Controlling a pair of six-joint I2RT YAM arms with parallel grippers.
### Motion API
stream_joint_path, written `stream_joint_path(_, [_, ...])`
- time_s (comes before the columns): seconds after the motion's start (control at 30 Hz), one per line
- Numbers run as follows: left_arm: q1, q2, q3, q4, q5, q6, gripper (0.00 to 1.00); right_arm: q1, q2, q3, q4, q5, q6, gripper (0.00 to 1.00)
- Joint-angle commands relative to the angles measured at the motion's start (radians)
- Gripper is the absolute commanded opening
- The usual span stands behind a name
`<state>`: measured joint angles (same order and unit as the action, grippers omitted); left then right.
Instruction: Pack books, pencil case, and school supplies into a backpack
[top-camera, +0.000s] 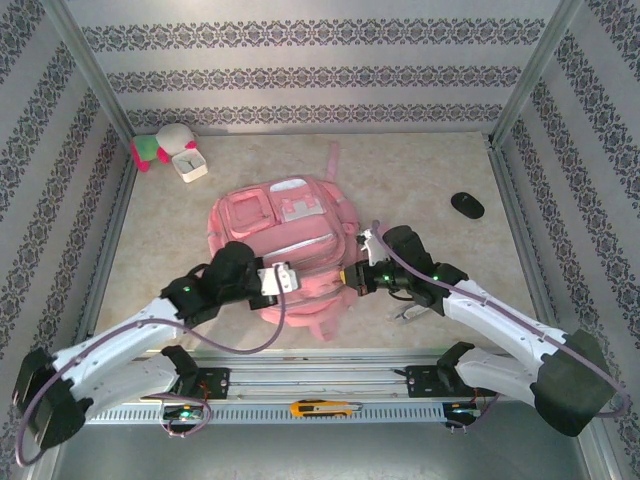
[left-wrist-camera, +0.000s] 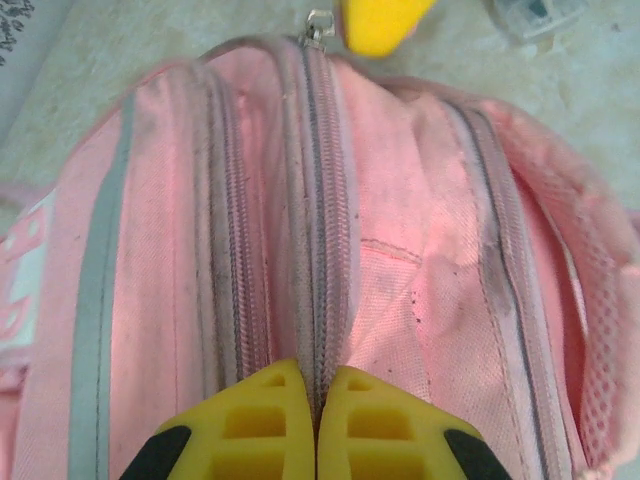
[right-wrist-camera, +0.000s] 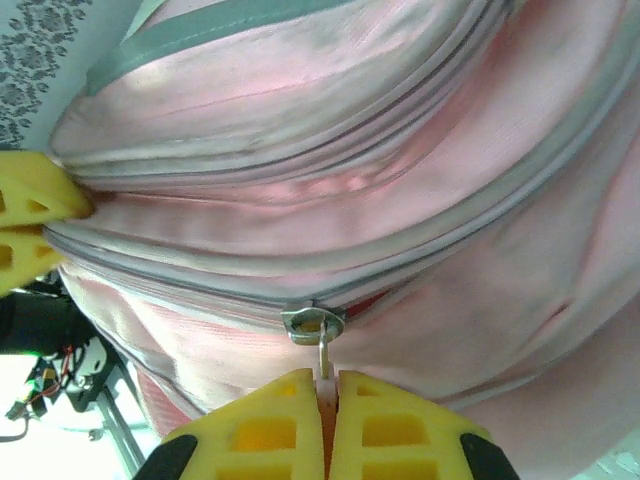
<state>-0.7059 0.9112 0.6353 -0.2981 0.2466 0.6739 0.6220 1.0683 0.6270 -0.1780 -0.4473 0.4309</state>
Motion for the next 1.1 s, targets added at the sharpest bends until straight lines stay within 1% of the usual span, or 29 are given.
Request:
stream_joint_path(0.0, [0.056, -0.070, 0.005, -0.223, 0.025, 0.107, 0.01, 0.035, 0.003, -0.014, 0.017, -0.013, 0.011, 0.00])
stream_joint_path(0.07, [0.057, -0.082, 0.009, -0.252, 0.018, 0.105, 0.09, 0.082, 0.031, -0.002, 0.048, -0.003, 0.024, 0.00])
stream_joint_path(0.1, [0.056, -0.085, 0.012, -0.251, 0.019, 0.088, 0.18, 0.108, 0.046, 0.005, 0.063, 0.005, 0.032, 0.00])
stream_joint_path(0.13, [0.056, -0.086, 0.016, -0.242, 0.029, 0.062, 0.31, 0.129, 0.059, 0.008, 0.081, 0.011, 0.042, 0.00])
stream_joint_path(0.17, [0.056, -0.083, 0.021, -0.228, 0.047, 0.034, 0.42, 0.143, 0.070, 0.008, 0.098, 0.017, 0.052, 0.00])
stream_joint_path(0.2, [0.051, -0.081, 0.029, -0.200, 0.066, -0.015, 0.51, 0.158, 0.083, 0.009, 0.114, 0.019, 0.061, 0.00])
stream_joint_path(0.23, [0.038, -0.076, 0.047, -0.171, 0.087, -0.074, 0.55, 0.167, 0.092, 0.010, 0.127, 0.023, 0.069, 0.00])
stream_joint_path(0.3, [-0.002, -0.063, 0.081, -0.102, 0.105, -0.182, 0.57, 0.178, 0.109, 0.012, 0.138, 0.029, 0.078, 0.00])
stream_joint_path(0.37, [-0.053, -0.046, 0.089, 0.018, 0.051, -0.286, 0.58, 0.184, 0.120, 0.014, 0.150, 0.030, 0.083, 0.00])
stream_joint_path(0.43, [-0.095, -0.015, 0.087, 0.108, -0.022, -0.333, 0.58, 0.183, 0.125, 0.019, 0.155, 0.029, 0.083, 0.00])
stream_joint_path(0.47, [-0.112, 0.009, 0.089, 0.125, -0.047, -0.331, 0.58, 0.183, 0.127, 0.022, 0.155, 0.030, 0.080, 0.00])
stream_joint_path(0.57, [-0.136, 0.088, 0.106, 0.104, -0.121, -0.283, 0.59, 0.184, 0.130, 0.030, 0.151, 0.025, 0.074, 0.00])
stream_joint_path(0.63, [-0.146, 0.138, 0.128, 0.069, -0.136, -0.263, 0.59, 0.183, 0.128, 0.029, 0.151, 0.024, 0.075, 0.00])
stream_joint_path(0.7, [-0.151, 0.169, 0.133, 0.048, -0.125, -0.234, 0.57, 0.182, 0.127, 0.027, 0.152, 0.025, 0.075, 0.00])
stream_joint_path(0.77, [-0.152, 0.185, 0.121, 0.021, -0.100, -0.169, 0.56, 0.182, 0.124, 0.024, 0.151, 0.024, 0.075, 0.00])
stream_joint_path(0.83, [-0.152, 0.195, 0.101, 0.013, -0.117, -0.127, 0.55, 0.183, 0.121, 0.020, 0.158, 0.023, 0.080, 0.00])
stream_joint_path(0.87, [-0.150, 0.197, 0.092, 0.012, -0.140, -0.119, 0.50, 0.182, 0.121, 0.019, 0.160, 0.023, 0.080, 0.00])
stream_joint_path(0.9, [-0.146, 0.196, 0.085, 0.013, -0.161, -0.112, 0.41, 0.181, 0.119, 0.017, 0.161, 0.023, 0.080, 0.00])
stream_joint_path(0.93, [-0.138, 0.194, 0.077, 0.006, -0.166, -0.098, 0.29, 0.181, 0.117, 0.016, 0.160, 0.024, 0.079, 0.00])
stream_joint_path(0.97, [-0.126, 0.186, 0.071, -0.006, -0.165, -0.083, 0.21, 0.178, 0.117, 0.016, 0.156, 0.024, 0.077, 0.00])
stream_joint_path(1.07, [-0.070, 0.146, 0.055, -0.044, -0.124, -0.063, 0.06, 0.163, 0.115, 0.013, 0.144, 0.009, 0.070, 0.00])
